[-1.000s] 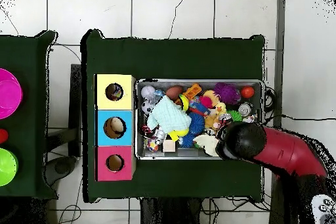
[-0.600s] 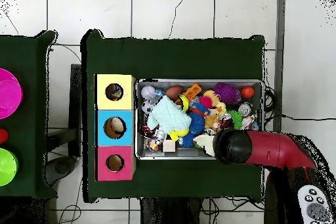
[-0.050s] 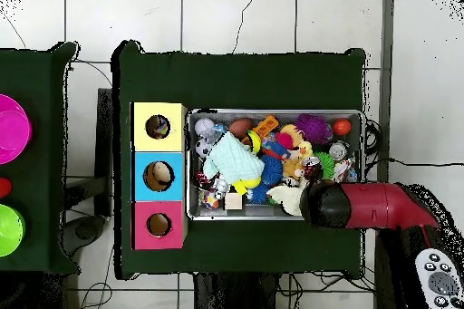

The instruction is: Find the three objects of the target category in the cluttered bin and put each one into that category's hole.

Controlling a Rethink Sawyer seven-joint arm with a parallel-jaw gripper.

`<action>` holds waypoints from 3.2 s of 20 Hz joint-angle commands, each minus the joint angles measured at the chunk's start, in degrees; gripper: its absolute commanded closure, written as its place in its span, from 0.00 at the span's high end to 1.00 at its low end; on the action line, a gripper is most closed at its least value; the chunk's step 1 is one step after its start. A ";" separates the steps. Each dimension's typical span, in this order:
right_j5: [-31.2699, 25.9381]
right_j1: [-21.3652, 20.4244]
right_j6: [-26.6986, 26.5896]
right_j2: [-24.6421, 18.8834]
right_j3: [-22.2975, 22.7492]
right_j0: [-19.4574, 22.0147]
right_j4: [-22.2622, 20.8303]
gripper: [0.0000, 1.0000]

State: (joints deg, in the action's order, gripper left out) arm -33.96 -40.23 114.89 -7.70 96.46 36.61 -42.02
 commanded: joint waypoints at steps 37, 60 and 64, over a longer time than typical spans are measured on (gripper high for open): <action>-10.75 6.67 -28.55 -16.43 -9.52 7.33 -10.96 1.00; -13.01 4.33 -33.27 -19.89 -9.42 11.42 -9.32 1.00; -13.50 4.76 -34.75 -19.73 -10.84 12.36 -10.44 1.00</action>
State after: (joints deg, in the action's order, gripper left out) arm -49.24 -36.27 100.95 -24.45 87.65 47.03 -47.61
